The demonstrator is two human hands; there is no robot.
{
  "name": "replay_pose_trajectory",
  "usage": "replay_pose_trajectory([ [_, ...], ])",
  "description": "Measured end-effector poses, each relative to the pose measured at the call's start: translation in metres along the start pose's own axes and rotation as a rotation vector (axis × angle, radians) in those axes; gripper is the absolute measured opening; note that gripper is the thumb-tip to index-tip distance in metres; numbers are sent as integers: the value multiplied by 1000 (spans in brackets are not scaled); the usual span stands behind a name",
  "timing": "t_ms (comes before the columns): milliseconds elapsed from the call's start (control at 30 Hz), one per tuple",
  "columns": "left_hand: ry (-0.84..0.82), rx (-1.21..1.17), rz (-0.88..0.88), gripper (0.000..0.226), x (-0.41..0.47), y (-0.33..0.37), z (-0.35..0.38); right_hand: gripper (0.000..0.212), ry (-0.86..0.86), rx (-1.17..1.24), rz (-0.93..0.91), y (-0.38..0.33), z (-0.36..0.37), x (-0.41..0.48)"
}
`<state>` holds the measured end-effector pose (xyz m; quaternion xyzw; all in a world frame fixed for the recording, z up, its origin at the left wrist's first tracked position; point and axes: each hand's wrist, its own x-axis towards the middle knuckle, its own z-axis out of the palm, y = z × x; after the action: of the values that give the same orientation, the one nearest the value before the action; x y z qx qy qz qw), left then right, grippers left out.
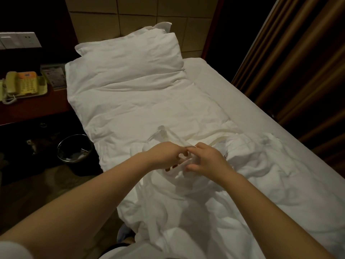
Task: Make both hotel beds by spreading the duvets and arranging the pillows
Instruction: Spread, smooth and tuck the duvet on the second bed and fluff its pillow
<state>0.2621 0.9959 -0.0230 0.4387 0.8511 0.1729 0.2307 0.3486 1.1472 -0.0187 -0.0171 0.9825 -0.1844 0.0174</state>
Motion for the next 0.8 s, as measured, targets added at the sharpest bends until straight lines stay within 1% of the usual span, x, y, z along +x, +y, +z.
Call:
replay_pose_trajectory([
  [67,-64,-37,-35,36,4,0,5,51,-12,-3,-15,2,0,-2],
  [133,-66,-23,-67,36,7,3,9,55,-18,1,-32,4,1,-4],
  [233,21,111,-104,32,16,8,18,58,-36,15,-22,6,3,-5],
  [333,87,100,-141,28,23,10,28,60,-50,16,-6,7,4,-5],
  [433,162,85,-136,26,23,9,32,59,-56,24,12,11,5,-5],
  [600,293,-10,-159,30,11,7,29,63,-74,23,56,19,2,-2],
  [800,363,-203,-242,15,-13,-10,3,67,-68,89,66,16,-2,15],
])
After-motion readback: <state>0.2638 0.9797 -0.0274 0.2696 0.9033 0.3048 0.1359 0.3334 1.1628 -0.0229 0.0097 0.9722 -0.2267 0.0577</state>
